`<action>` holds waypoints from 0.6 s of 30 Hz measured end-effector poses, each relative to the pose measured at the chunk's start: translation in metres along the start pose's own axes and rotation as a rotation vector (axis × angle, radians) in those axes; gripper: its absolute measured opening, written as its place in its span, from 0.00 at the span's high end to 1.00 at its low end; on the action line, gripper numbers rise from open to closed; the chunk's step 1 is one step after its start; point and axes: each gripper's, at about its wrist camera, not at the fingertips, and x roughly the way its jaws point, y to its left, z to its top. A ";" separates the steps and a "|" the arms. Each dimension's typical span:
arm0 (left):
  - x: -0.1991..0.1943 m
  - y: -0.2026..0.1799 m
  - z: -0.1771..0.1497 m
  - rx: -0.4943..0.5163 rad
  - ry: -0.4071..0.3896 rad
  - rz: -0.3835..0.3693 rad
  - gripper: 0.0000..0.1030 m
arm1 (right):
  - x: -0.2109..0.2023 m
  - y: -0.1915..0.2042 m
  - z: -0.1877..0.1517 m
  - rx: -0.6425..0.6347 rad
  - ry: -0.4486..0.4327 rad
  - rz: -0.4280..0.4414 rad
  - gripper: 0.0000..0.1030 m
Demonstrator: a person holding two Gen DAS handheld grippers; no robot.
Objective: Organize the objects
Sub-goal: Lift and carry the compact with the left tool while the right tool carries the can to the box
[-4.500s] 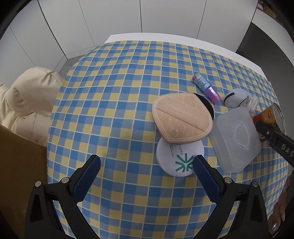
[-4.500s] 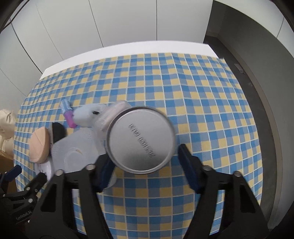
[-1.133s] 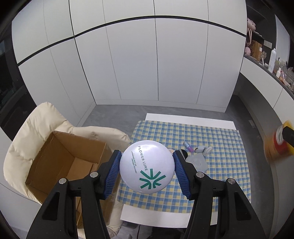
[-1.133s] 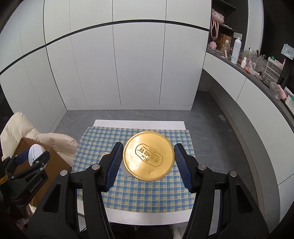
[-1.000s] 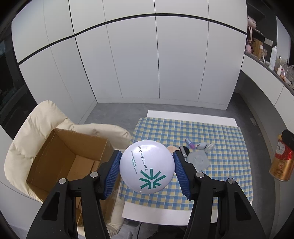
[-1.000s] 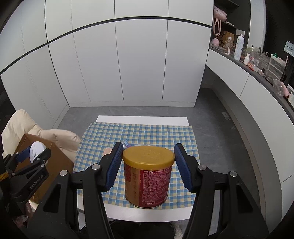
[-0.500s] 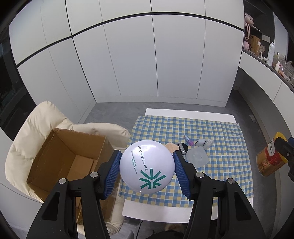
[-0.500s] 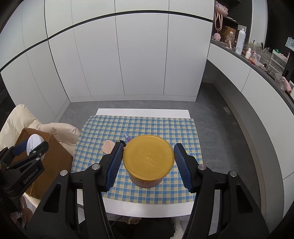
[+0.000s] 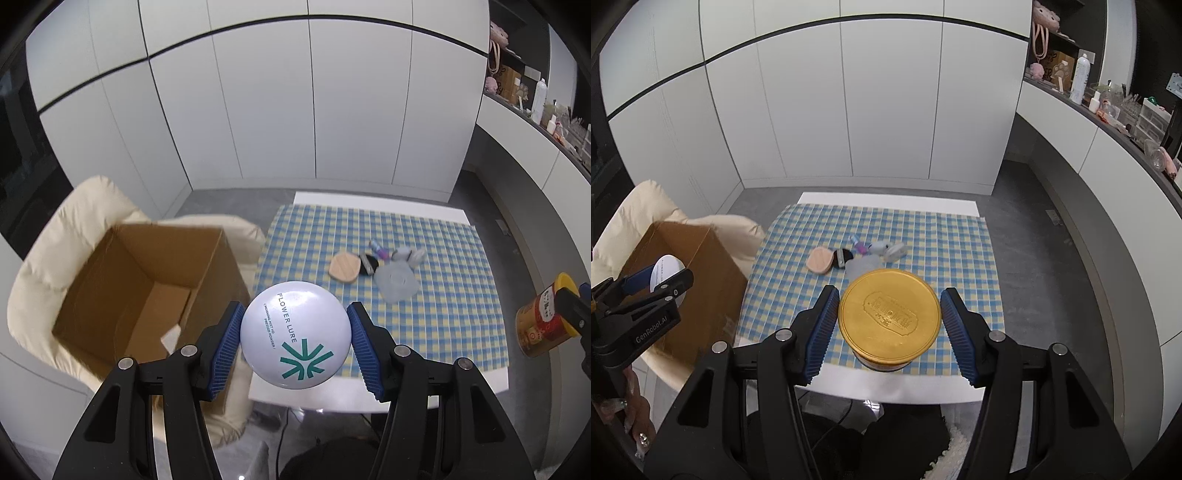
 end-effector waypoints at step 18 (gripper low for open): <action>0.031 0.037 -0.037 -0.040 0.068 0.027 0.44 | 0.020 0.017 -0.065 -0.045 0.087 0.034 0.42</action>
